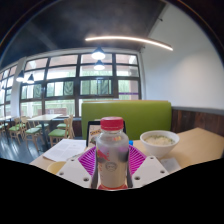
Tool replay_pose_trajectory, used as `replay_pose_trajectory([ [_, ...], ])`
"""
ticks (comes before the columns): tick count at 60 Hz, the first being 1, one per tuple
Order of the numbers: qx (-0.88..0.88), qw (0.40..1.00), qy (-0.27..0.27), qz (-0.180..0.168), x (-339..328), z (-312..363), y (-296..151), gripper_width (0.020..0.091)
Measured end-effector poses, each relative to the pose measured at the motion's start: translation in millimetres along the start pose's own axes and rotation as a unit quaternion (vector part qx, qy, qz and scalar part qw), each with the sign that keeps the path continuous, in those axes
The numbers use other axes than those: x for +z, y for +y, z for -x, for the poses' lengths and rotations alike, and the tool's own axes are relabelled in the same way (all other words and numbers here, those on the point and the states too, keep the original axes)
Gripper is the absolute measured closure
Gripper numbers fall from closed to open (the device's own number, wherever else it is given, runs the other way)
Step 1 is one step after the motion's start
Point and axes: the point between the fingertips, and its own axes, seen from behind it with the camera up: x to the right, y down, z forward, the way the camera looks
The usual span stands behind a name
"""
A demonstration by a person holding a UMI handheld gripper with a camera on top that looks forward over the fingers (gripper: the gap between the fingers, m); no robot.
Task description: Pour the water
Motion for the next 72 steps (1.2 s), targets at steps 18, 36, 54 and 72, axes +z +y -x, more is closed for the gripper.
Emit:
replay_pose_trajectory([
  [18, -0.005, 1.0, -0.029, 0.004, 14.6, -1.8, 34.2, 0.0699],
  [36, -0.002, 0.999, -0.042, 0.022, -0.9, -4.8, 28.1, 0.0336],
  [54, 0.019, 0.996, -0.092, 0.006, -148.7, 18.2, -15.7, 0.0284],
  [72, 0.014, 0.993, -0.118, -0.008, -317.3, 52.4, -9.5, 0.029],
])
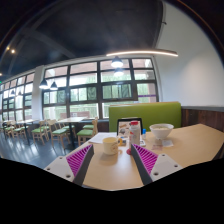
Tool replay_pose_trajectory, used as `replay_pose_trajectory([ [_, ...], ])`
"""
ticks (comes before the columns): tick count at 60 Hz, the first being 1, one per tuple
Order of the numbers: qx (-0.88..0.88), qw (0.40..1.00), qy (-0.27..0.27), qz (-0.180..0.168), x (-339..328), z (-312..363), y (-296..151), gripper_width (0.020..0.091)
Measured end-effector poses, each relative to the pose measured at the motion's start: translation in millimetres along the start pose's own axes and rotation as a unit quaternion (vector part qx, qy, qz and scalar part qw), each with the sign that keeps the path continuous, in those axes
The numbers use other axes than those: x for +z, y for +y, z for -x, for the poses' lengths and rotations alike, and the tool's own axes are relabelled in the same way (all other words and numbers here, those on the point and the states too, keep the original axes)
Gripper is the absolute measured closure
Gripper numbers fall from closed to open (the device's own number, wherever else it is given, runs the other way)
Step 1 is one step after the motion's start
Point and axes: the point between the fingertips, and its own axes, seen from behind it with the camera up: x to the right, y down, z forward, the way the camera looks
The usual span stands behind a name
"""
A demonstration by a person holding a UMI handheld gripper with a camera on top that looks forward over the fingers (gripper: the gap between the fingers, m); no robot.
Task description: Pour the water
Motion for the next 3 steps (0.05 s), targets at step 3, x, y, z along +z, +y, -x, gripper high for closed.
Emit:
replay_pose_trajectory([
  [3, 0.0, 1.0, -0.006, 0.001, -16.7, 9.3, 6.5, 0.0292],
])
